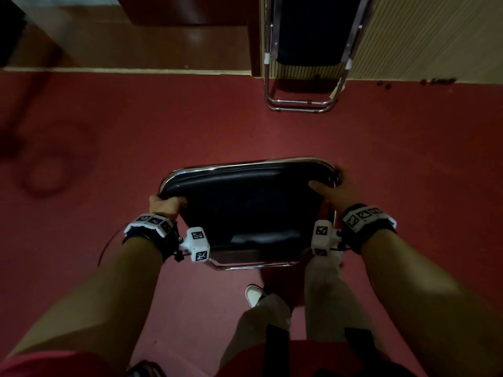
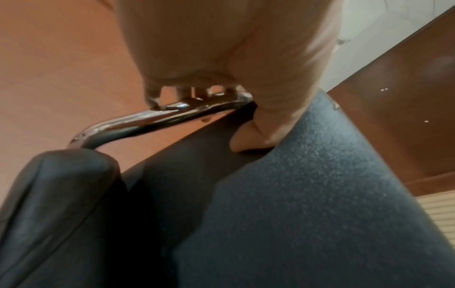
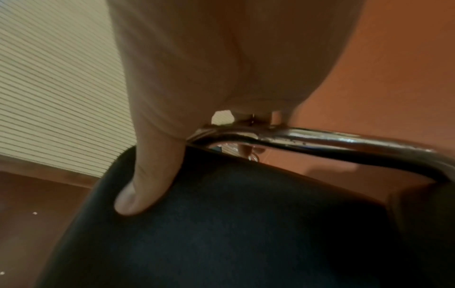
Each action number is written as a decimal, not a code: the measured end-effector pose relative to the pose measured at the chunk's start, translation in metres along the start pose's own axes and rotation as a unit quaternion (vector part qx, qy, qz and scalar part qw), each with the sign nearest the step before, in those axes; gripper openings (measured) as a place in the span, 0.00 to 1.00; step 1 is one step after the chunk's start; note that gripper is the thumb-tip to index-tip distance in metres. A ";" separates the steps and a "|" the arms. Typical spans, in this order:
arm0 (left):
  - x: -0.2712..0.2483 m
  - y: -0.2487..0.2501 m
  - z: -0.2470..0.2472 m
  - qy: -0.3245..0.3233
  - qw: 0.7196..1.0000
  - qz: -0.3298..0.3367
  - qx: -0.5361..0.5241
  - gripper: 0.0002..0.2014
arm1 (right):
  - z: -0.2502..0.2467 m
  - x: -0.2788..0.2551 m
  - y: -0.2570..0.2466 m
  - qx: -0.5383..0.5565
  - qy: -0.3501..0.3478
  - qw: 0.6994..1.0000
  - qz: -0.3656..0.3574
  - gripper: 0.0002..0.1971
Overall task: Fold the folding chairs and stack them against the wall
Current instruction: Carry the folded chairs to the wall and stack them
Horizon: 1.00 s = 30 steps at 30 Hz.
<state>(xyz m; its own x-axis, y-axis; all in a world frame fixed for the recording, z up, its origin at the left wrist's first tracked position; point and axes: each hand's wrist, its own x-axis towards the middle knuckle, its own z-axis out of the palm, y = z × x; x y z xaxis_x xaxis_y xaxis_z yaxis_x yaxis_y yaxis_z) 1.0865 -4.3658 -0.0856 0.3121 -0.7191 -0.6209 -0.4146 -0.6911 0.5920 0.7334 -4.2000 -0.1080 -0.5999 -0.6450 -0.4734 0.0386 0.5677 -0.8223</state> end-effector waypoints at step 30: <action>-0.027 0.357 0.287 -0.023 0.994 0.106 0.005 0.27 | -0.244 0.325 -0.185 0.071 0.077 0.992 -0.065 0.28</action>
<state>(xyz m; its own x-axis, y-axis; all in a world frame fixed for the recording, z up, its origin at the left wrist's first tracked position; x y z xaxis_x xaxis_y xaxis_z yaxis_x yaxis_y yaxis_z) 0.6846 -4.5726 -0.0045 0.1770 -0.8438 -0.5066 -0.4745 -0.5241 0.7072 0.3363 -4.3896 -0.0329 -0.7218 -0.6156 -0.3162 0.0597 0.3998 -0.9146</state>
